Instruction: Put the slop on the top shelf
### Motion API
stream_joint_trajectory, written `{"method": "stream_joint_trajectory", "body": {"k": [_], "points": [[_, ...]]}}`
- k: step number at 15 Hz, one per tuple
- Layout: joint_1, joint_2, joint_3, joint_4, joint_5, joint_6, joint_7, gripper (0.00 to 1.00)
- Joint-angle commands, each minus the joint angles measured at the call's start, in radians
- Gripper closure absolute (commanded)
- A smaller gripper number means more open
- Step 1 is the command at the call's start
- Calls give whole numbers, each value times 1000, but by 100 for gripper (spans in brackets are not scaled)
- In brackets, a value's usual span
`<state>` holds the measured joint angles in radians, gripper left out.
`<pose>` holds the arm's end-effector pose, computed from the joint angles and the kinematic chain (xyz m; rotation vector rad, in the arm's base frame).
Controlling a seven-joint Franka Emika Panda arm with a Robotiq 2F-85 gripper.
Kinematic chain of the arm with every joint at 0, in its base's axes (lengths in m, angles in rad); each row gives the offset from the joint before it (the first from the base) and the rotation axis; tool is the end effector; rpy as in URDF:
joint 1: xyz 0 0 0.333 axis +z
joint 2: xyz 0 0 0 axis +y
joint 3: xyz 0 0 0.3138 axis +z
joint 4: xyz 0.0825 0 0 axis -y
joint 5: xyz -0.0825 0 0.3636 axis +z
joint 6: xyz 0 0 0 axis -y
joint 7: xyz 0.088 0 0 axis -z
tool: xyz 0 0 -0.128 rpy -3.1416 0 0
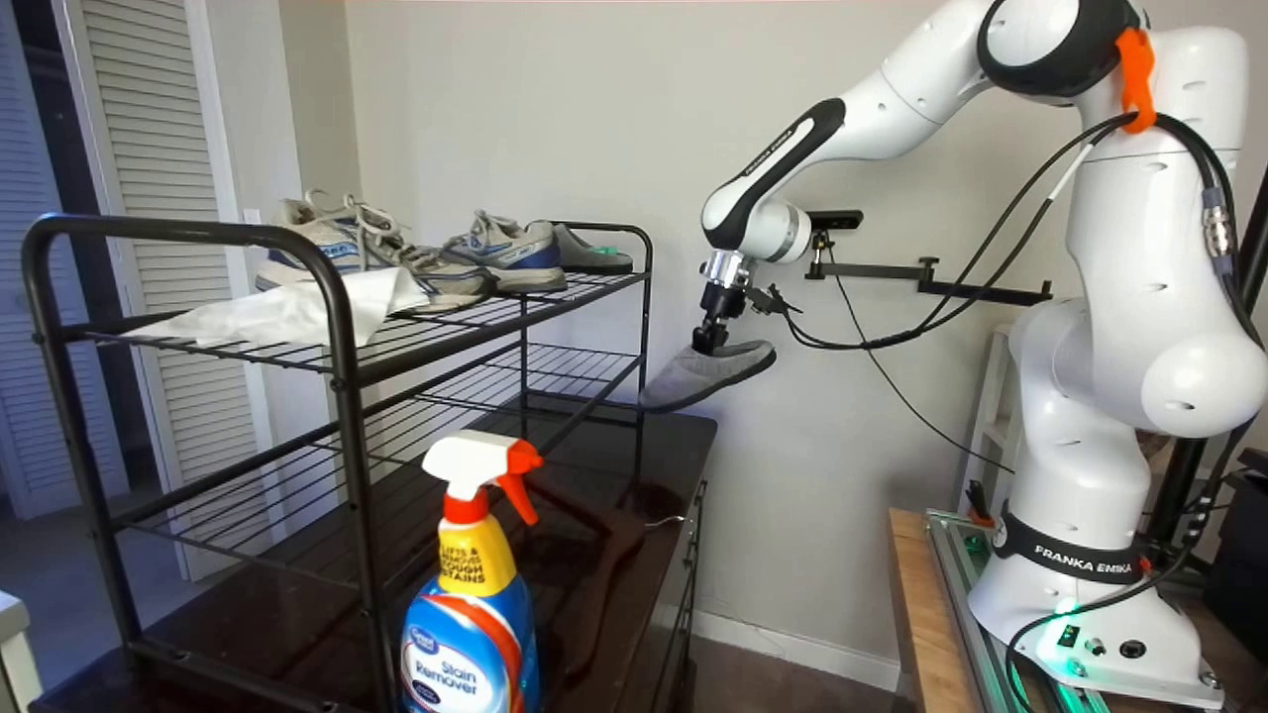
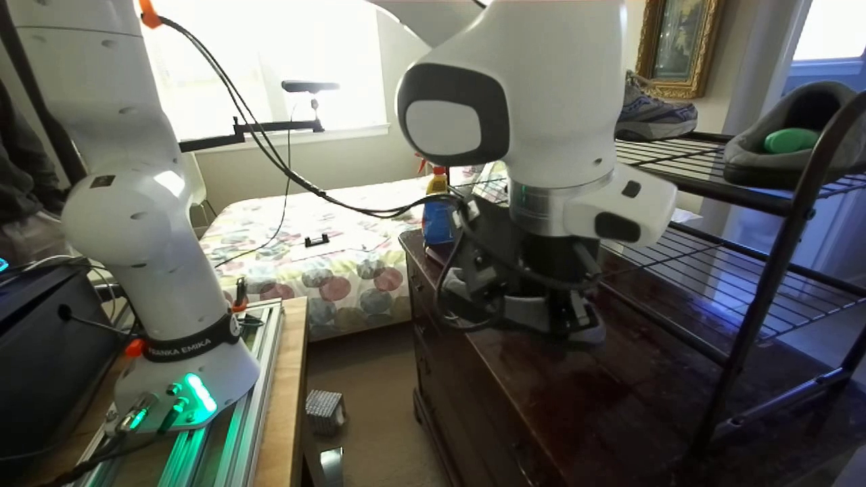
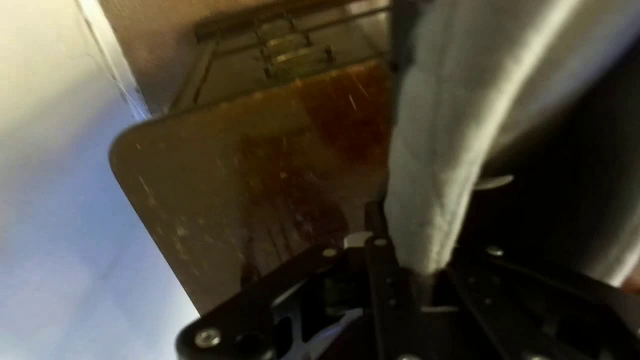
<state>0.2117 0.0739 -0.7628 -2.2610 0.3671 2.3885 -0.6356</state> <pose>0.4486 -0.2649 0.3361 -2.9887 0.2568 -0.2756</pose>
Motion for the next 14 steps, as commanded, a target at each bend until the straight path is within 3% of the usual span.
{"method": "stream_joint_trajectory", "body": {"k": [1,4,5,6,10,14], "points": [[99,-74,-103,-91,-272,2,262,99],[110,-214,-119,-146,-492,-32,479,99],[-59,-260,53,-154,-547,-50,549,99],[-94,-293,93,-167,-567,-59,592,99],[-314,-469,314,-227,-525,-114,645,99],[-442,-672,409,-253,-457,-232,615,99]]}}
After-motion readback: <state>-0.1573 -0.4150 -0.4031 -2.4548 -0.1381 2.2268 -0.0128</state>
